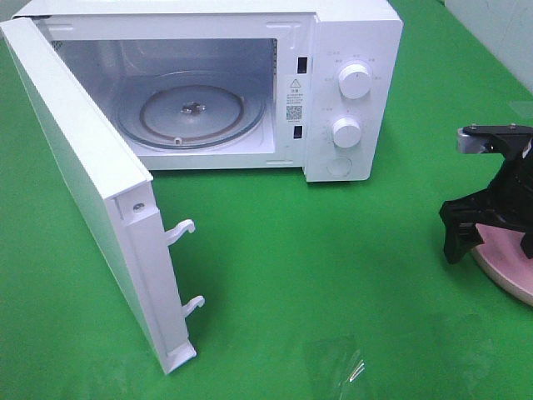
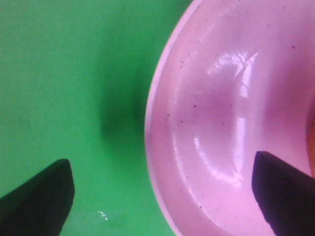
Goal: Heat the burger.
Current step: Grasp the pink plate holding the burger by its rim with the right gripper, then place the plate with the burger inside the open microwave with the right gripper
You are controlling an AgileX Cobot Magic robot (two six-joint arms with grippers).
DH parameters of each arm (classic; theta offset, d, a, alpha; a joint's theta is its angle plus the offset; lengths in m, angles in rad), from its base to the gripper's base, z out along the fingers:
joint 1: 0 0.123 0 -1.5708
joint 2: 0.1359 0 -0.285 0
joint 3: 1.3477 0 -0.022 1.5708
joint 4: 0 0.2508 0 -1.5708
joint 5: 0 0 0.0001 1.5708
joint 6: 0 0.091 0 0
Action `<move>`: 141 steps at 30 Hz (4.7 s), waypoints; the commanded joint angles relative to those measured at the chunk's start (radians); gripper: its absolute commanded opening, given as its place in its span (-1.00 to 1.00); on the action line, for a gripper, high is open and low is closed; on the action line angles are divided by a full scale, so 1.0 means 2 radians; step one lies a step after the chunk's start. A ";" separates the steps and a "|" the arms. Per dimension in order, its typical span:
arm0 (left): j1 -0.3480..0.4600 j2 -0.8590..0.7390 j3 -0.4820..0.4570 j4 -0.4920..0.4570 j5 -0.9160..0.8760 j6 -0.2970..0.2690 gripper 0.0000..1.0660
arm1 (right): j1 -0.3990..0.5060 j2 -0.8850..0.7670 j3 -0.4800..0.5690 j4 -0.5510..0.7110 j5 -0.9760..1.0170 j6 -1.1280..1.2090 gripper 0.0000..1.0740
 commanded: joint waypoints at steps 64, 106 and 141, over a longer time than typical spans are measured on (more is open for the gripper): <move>-0.001 -0.009 0.000 -0.002 -0.003 -0.002 0.88 | 0.030 0.049 -0.002 -0.085 0.010 0.105 -1.00; -0.001 -0.009 0.000 -0.002 -0.003 -0.002 0.88 | 0.098 0.001 -0.002 -0.222 0.098 0.192 -1.00; -0.001 -0.009 0.000 -0.002 -0.003 -0.002 0.88 | 0.151 -0.093 0.006 -0.297 0.175 0.230 -1.00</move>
